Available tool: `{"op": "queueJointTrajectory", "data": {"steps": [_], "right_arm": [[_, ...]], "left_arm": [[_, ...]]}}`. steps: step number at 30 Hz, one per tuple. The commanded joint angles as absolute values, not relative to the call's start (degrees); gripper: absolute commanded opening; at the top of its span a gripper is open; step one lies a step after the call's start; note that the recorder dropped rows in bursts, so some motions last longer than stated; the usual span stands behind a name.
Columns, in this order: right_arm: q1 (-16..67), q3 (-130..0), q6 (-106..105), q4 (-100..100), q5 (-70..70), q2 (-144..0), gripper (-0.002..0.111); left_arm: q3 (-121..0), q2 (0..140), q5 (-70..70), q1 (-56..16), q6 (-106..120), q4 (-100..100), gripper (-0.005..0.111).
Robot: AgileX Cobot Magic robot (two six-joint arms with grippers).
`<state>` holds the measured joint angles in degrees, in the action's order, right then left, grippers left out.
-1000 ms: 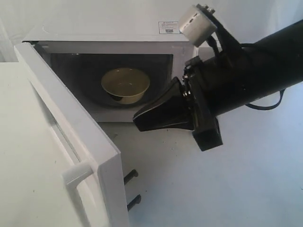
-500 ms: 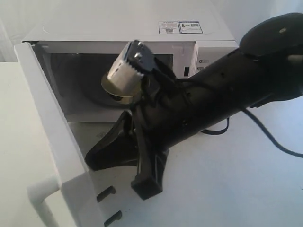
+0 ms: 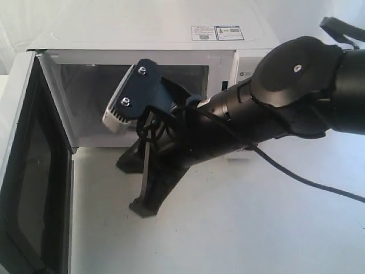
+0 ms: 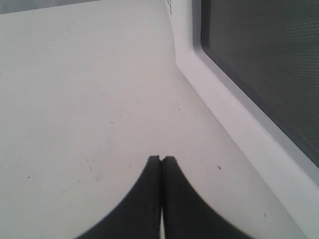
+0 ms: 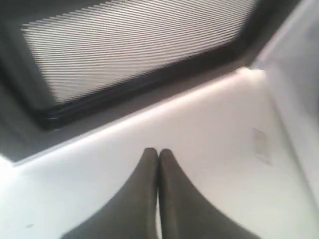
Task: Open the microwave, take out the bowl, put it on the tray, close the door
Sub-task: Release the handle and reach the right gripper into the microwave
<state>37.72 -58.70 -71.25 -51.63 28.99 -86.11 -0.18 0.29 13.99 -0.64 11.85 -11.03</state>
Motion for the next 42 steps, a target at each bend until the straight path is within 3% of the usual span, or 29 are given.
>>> {"op": "queueJointTrajectory", "data": {"steps": [1, 6, 10, 16, 23, 26, 31, 34, 37, 42], "right_arm": [[39.71, -59.98, -66.76, -39.27, 17.49, -86.34, 0.0], [44.24, -60.9, -66.83, -37.3, 4.04, -86.58, 0.0], [44.64, -62.67, -66.2, -37.41, 6.51, -87.17, 0.0], [44.64, -70.23, -64.0, -37.68, 20.5, -87.81, 0.0], [47.4, -80.12, -76.02, -35.72, 49.37, -87.81, 0.0], [51.41, -82.1, -71.89, -21.08, 55.02, -88.76, 0.0], [55.34, -82.11, -35.58, 18.1, 48.35, -93.36, 0.0], [55.34, -82.11, -17.06, 25.49, 39.11, -95.51, 0.0], [55.34, -82.11, -16.34, 26.73, 34.17, -97.01, 0.0], [55.34, -82.11, -11.5, 40.51, 37.87, -101.77, 0.0]], "left_arm": [[0.0, 0.0, 14.19, -0.74, 12.01, -11.68, 0.0], [0.0, 0.0, 14.19, -0.74, 12.01, -11.68, 0.0], [0.0, 0.0, 14.19, -0.74, 12.01, -11.68, 0.0], [0.0, 0.0, 14.19, -0.74, 12.01, -11.68, 0.0], [0.0, 0.0, 14.19, -0.74, 12.01, -11.68, 0.0], [0.0, 0.0, 14.19, -0.74, 12.01, -11.68, 0.0], [0.0, 0.0, 14.19, -0.74, 12.01, -11.68, 0.0], [0.0, 0.0, 14.19, -0.74, 12.01, -11.68, 0.0], [0.0, 0.0, 14.19, -0.74, 12.01, -11.68, 0.0], [0.0, 0.0, 14.19, -0.74, 12.01, -11.68, 0.0]]}}
